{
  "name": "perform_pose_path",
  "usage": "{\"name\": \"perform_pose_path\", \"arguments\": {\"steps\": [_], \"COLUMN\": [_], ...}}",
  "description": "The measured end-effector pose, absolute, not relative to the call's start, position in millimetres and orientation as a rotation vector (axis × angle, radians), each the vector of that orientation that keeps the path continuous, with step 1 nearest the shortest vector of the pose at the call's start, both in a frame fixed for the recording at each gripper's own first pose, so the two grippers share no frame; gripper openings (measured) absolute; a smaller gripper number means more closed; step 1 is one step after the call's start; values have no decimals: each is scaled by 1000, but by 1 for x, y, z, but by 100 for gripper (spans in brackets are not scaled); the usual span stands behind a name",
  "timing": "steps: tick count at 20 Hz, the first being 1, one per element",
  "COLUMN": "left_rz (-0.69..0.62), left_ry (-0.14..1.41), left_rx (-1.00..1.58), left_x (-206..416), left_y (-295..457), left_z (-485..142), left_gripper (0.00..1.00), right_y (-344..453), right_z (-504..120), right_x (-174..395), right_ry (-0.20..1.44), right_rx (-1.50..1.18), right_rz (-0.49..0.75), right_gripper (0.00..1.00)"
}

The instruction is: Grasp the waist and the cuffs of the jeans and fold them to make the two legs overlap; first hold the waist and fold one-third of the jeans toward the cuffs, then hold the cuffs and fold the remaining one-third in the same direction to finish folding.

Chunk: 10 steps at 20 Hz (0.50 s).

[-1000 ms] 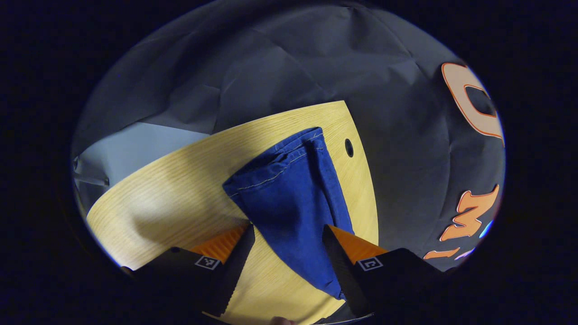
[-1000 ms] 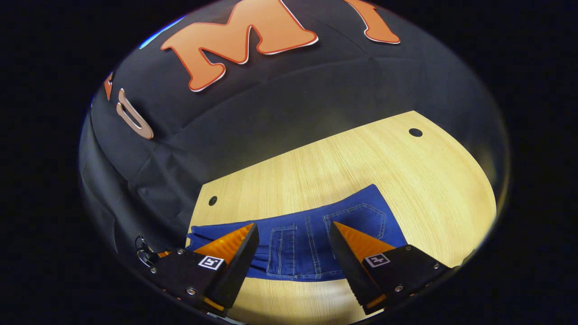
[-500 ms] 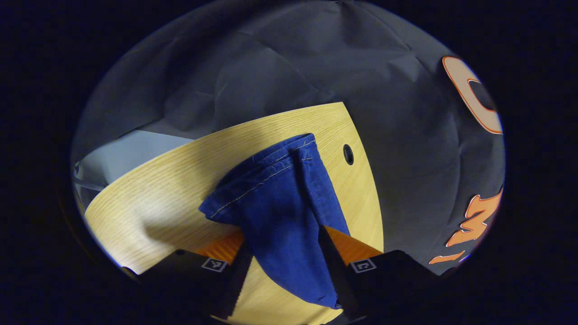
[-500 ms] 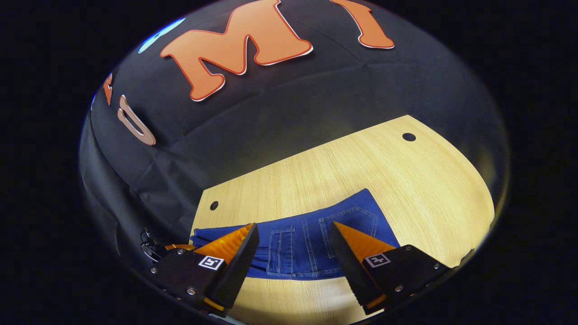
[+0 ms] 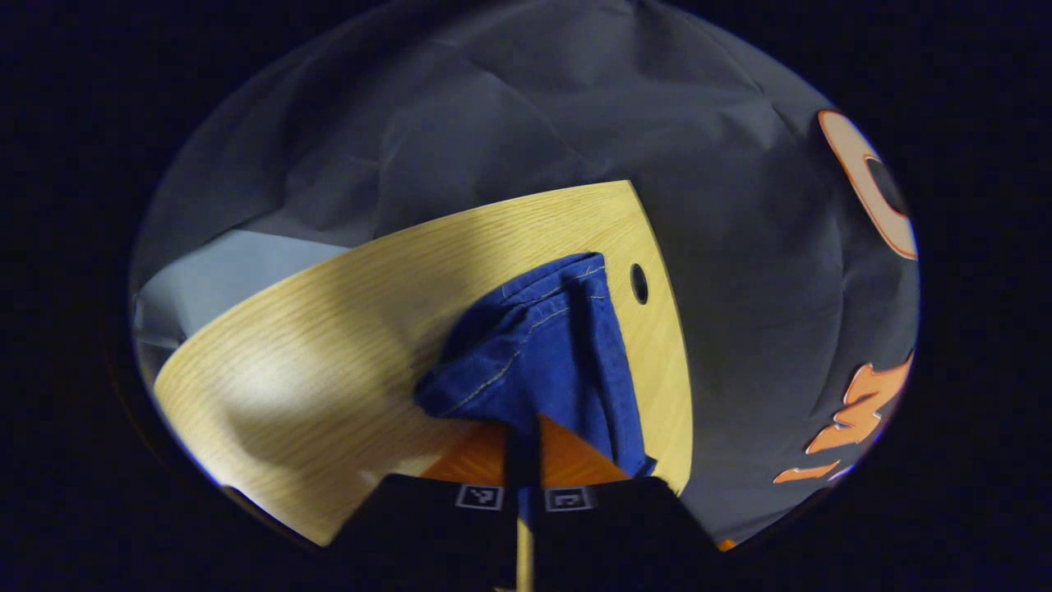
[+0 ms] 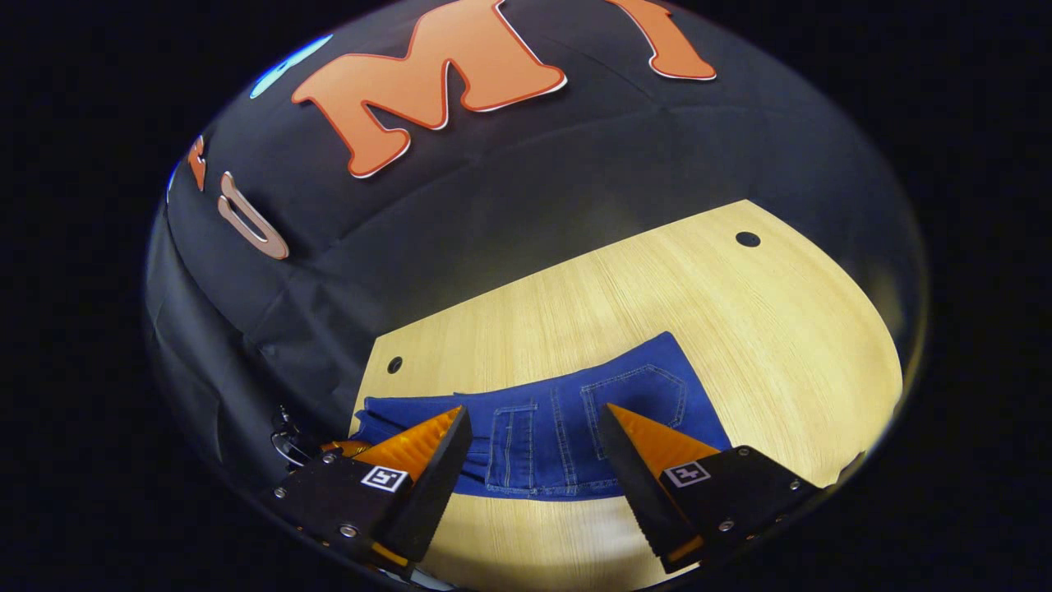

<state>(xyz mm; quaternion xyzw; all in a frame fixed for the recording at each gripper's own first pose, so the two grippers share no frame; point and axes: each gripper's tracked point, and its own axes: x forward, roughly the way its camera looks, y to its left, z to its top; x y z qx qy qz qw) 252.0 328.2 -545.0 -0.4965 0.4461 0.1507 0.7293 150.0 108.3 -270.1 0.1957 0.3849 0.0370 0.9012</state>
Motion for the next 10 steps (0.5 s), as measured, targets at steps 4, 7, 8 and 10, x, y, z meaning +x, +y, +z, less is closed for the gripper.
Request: {"name": "perform_pose_path", "arguments": {"steps": [4,7,8,10], "left_rz": [325,288,273,255], "left_ry": [940,881,864,831], "left_rx": [-1041,-993,-966,-921], "left_x": [239,237,232,231], "left_y": [328,325,324,317], "left_z": [-527,-488,-473,-452], "left_gripper": [4,4,4,4], "right_y": [101,91,89,84], "right_z": [-266,-264,-262,-261], "right_x": [151,154,155,158], "right_ry": [790,778,772,767], "right_rx": [398,405,412,422], "right_rz": [72,55,52,54], "right_gripper": [97,98,98,98]}}
